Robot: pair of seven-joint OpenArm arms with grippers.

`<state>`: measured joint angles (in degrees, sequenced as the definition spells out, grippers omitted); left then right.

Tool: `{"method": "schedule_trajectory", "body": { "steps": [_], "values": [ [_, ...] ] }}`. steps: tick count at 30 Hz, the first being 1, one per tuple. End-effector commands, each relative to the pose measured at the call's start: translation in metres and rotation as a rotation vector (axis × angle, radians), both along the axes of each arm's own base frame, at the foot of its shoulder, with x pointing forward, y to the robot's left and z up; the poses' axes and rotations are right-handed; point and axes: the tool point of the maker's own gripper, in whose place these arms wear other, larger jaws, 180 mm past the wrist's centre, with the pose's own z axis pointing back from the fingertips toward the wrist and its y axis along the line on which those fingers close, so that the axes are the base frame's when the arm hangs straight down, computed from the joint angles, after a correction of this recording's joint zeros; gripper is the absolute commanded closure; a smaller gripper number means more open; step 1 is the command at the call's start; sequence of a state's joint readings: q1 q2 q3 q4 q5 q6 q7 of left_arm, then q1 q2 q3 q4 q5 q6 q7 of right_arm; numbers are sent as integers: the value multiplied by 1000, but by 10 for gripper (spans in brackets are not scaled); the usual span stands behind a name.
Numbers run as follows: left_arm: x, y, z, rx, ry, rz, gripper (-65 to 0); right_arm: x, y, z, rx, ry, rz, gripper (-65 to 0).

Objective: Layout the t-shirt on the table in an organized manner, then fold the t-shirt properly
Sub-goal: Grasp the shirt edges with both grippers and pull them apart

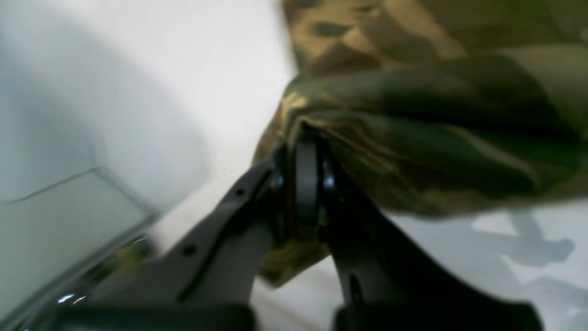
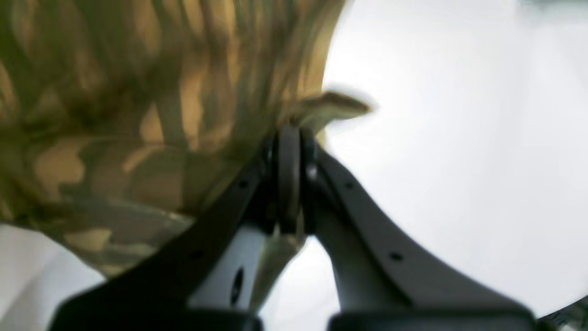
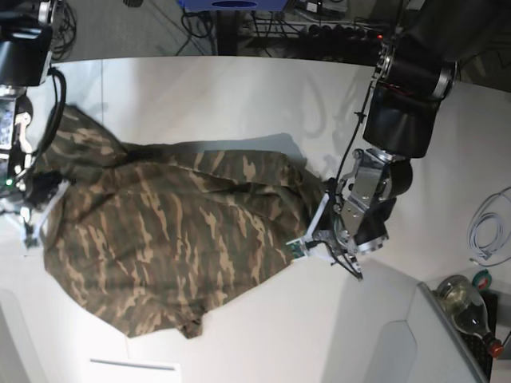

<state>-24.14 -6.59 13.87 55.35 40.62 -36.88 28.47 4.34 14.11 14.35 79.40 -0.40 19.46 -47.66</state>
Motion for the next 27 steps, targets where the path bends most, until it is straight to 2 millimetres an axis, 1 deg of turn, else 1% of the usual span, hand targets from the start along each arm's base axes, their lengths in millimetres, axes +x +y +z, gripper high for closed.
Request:
{"method": "schedule_trajectory", "body": {
  "steps": [1,2,3,4,7,9,12,15,17,19,22,23,25,27],
  "values": [
    [24,-19,22,-61,-69,-20,0,19,-3,17,-7,-72,8,0],
    [24,-22,21,-74,-69,-20,0,17,-3,16,-4,-67,7,0],
    [28,-23,24,-77,-84,-16,0,16,-3,16,-5,-65,8,0],
    [34,-23,29,-79,-102,-8,0,10,-4,13,-7,-60,5,0],
    [39,-24,35,-81,-118,-7,0,4,-2,24,-28,-89,23,0],
    [47,-23,44,-79,-138,-6,0,-6,0,30,-47,-96,37,0],
    [46,-22,42,-73,-136,-7,0,-28,4,33,-68,-75,54,0],
    [44,-22,39,-72,-127,-9,0,-49,18,26,-55,-57,65,0],
    [37,-24,32,-75,-114,-11,0,-68,22,20,-52,-28,73,0],
    [34,-26,34,-79,-125,-16,0,-85,24,16,-55,-4,82,0],
    [34,-26,50,-67,-179,-21,0,-108,26,15,-65,22,92,0],
    [36,-24,59,-51,-199,-17,0,-113,24,17,-71,25,89,0],
    [42,-14,84,-7,-257,-1,0,-122,10,25,-93,15,53,0],
    [48,-13,106,12,-310,7,0,-124,2,30,-104,8,32,0]
  ]
}}
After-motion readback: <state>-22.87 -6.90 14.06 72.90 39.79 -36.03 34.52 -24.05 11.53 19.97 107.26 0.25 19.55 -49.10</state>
